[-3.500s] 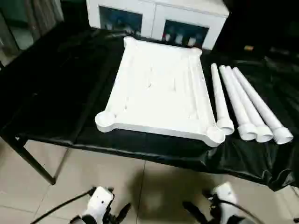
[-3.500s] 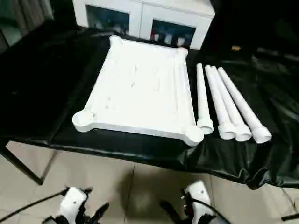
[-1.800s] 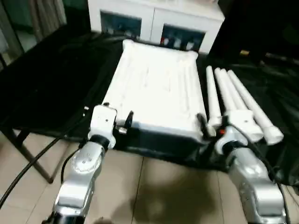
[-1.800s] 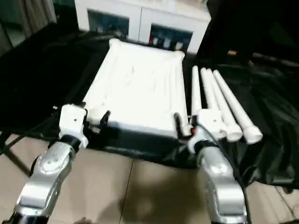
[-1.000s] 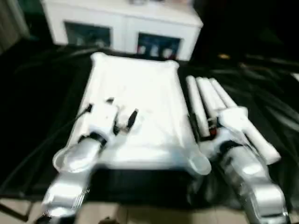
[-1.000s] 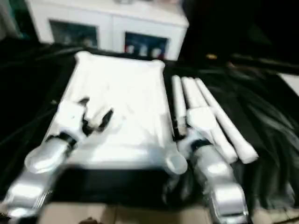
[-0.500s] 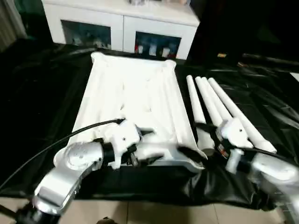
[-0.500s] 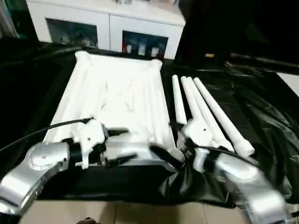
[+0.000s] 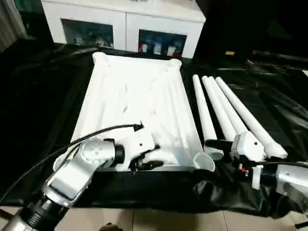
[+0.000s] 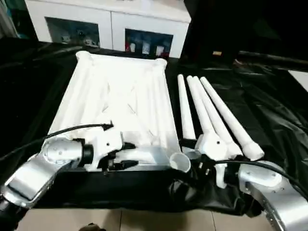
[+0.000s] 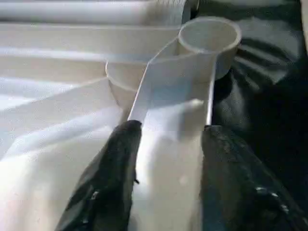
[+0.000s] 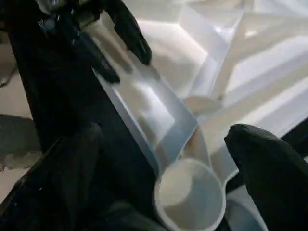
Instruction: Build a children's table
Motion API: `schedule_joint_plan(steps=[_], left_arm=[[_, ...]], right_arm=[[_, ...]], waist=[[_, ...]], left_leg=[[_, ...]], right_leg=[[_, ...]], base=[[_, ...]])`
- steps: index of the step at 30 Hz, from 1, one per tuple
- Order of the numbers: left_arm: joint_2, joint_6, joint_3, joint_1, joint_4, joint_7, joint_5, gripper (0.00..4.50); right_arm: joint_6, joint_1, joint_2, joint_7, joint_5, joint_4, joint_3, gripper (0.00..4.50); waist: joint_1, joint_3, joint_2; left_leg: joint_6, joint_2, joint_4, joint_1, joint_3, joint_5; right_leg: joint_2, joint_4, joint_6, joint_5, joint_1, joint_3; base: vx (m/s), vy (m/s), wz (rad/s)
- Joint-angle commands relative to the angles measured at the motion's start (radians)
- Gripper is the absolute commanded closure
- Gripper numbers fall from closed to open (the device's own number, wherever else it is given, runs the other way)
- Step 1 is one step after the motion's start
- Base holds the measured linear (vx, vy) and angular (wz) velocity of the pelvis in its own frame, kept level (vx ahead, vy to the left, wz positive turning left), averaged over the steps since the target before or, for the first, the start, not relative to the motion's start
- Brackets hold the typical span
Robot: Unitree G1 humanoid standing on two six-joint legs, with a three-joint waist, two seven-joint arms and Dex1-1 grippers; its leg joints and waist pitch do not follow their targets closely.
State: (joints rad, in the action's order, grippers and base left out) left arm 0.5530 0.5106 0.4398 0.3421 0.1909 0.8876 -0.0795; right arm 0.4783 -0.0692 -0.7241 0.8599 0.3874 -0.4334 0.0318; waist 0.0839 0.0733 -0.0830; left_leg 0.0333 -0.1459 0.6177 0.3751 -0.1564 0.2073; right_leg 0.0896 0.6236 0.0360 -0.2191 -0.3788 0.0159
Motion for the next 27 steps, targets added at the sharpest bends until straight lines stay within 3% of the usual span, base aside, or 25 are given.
schedule_joint_plan(steps=[1,2,5,6,9,10,12,14,18,24,27], left_arm=[[0.01,0.026,0.014,-0.005,0.021,0.018,0.005,2.49],[0.029,0.056,0.014,-0.015,0.044,0.051,-0.009,2.73],[0.039,0.085,0.002,-0.033,0.075,0.088,-0.053,2.83],[0.042,0.091,0.002,-0.035,0.081,0.093,-0.061,2.95],[0.05,0.094,0.008,-0.033,0.09,0.095,-0.065,3.26],[0.049,0.083,0.014,-0.032,0.084,0.085,-0.053,3.42],[0.04,0.04,0.029,-0.025,0.049,0.055,-0.006,3.55],[0.018,0.028,0.028,-0.017,0.014,0.022,0.028,3.69],[0.006,0.015,0.031,-0.008,-0.014,0.004,0.044,4.12],[0.016,0.002,0.061,-0.015,-0.031,0.018,0.071,4.47],[0.024,0.005,0.066,-0.022,-0.031,0.031,0.074,4.49]], right_arm=[[0.003,-0.009,-0.019,0.013,0.002,-0.026,-0.022,0.0],[-0.004,-0.018,-0.028,0.019,0.003,-0.024,-0.027,0.0],[-0.009,-0.022,-0.038,0.022,0.002,-0.018,-0.032,0.0],[-0.009,-0.022,-0.04,0.023,0.003,-0.018,-0.034,0.0],[-0.007,-0.021,-0.042,0.025,0.006,-0.02,-0.036,0.0],[-0.008,-0.023,-0.042,0.024,0.003,-0.023,-0.033,0.0],[-0.014,-0.024,-0.037,0.017,-0.012,-0.024,-0.014,0.0],[-0.016,-0.025,-0.033,0.012,-0.024,-0.027,0.008,0.0],[-0.016,-0.026,-0.033,0.01,-0.03,-0.033,0.021,0.0],[-0.015,-0.03,-0.029,0.007,-0.039,-0.041,0.037,0.0],[-0.015,-0.031,-0.028,0.001,-0.041,-0.043,0.04,0.0]], waist=[[0.003,-0.064,0.013],[0.004,-0.064,0.012],[0.004,-0.057,0.017],[0.004,-0.054,0.018],[0.005,-0.049,0.019],[0.006,-0.052,0.02],[0.006,-0.048,0.02],[0.006,-0.053,0.02],[0.008,-0.057,0.02],[0.003,-0.059,0.022],[0.001,-0.059,0.021]], left_leg=[[-0.078,-0.068,-0.077,-0.013,0.021,0.002],[-0.083,-0.07,-0.078,-0.015,0.019,0.024],[-0.066,-0.076,-0.087,-0.017,0.019,0.102],[-0.046,-0.077,-0.092,-0.019,0.018,0.167],[-0.022,-0.079,-0.098,-0.021,0.018,0.238],[-0.007,-0.08,-0.1,-0.025,0.016,0.265],[0.011,-0.082,-0.103,-0.026,0.014,0.3],[0.02,-0.081,-0.102,-0.024,0.015,0.283],[0.008,-0.08,-0.1,-0.021,0.014,0.234],[-0.015,-0.079,-0.096,-0.017,0.012,0.186],[-0.014,-0.08,-0.097,-0.018,0.011,0.202]], right_leg=[[0.05,-0.045,-0.279,0.147,0.038,-0.027],[0.052,-0.047,-0.291,0.123,0.037,-0.027],[0.054,-0.055,-0.296,0.021,0.036,-0.027],[0.056,-0.062,-0.286,-0.065,0.033,-0.029],[0.056,-0.072,-0.264,-0.16,0.028,-0.03],[0.057,-0.075,-0.25,-0.202,0.028,-0.031],[0.057,-0.083,-0.222,-0.256,0.023,-0.033],[0.057,-0.081,-0.201,-0.245,0.024,-0.033],[0.055,-0.075,-0.197,-0.18,0.025,-0.033],[0.054,-0.068,-0.224,-0.097,0.028,-0.032],[0.054,-0.07,-0.226,-0.122,0.029,-0.032]], base=[[0.0,0.0,0.0],[0.0,0.0,0.0],[0.0,0.0,0.0],[0.0,0.0,0.0],[0.0,0.0,0.0],[0.0,0.0,0.0],[0.0,0.0,0.0],[0.0,0.0,0.0],[0.0,0.0,0.0],[0.0,0.0,0.0],[0.0,0.0,0.0]])
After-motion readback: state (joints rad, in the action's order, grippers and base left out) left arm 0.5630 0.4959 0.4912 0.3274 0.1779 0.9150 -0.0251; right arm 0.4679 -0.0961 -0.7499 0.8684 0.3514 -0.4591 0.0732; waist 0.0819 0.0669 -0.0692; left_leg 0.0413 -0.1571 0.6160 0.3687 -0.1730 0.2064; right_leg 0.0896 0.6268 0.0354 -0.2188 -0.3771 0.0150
